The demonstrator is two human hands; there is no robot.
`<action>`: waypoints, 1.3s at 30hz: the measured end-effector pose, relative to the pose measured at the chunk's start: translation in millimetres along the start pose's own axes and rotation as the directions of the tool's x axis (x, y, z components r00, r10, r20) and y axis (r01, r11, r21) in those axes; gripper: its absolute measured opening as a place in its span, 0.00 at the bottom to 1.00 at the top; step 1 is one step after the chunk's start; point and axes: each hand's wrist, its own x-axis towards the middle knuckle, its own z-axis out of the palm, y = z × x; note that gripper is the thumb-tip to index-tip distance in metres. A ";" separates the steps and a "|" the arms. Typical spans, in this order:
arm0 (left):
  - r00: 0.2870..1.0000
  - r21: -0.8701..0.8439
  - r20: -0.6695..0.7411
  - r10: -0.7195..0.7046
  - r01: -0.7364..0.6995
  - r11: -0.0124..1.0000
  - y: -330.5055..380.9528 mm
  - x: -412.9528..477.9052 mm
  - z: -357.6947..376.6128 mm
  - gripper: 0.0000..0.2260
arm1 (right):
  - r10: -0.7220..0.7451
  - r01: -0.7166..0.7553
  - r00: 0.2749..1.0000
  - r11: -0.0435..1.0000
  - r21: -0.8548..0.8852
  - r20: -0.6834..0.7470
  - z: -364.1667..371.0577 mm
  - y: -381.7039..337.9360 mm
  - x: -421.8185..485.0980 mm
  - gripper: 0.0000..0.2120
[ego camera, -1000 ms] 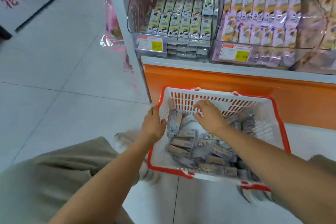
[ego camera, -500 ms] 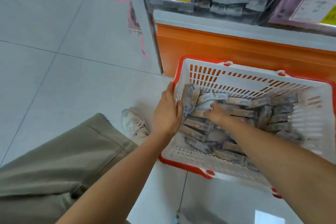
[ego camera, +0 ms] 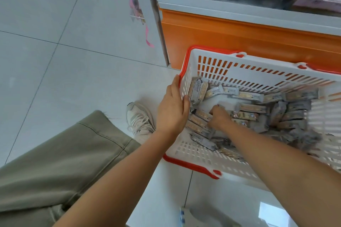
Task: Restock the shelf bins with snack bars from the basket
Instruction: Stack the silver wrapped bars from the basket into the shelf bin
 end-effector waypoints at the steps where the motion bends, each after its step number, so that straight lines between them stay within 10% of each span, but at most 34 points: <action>1: 1.000 0.005 -0.003 0.003 -0.003 1.000 -0.1 -0.1 0.3 0.26 | -0.022 0.023 1.000 0.999 0.049 -0.011 -1.3 1.5 -3.5 0.23; 8: 0.999 0.047 -0.004 0.032 -0.032 0.998 -3.4 0.9 2.1 0.26 | -0.172 0.269 0.933 0.916 0.297 -0.315 -51.7 4.0 -44.2 0.15; 15: 0.951 0.230 0.097 0.294 -0.308 0.923 12.8 -2.4 -19.6 0.33 | -0.352 0.440 0.895 0.794 0.420 -0.273 -132.0 -2.5 -103.7 0.21; 23: 0.980 -0.264 0.093 0.174 -0.144 0.954 72.5 -8.9 -84.1 0.12 | -0.458 0.578 0.816 0.637 0.510 -0.352 -187.7 -18.4 -185.5 0.33; 27: 0.977 -0.404 0.146 0.155 -0.084 0.911 92.7 -20.3 -122.4 0.07 | -0.544 0.707 0.705 0.496 0.503 -0.455 -199.8 -24.5 -220.8 0.15; 39: 1.000 -0.667 -0.005 0.020 -0.018 0.745 120.6 -27.7 -205.5 0.12 | -0.617 0.837 0.538 0.469 0.281 -0.575 -211.8 -36.2 -279.3 0.16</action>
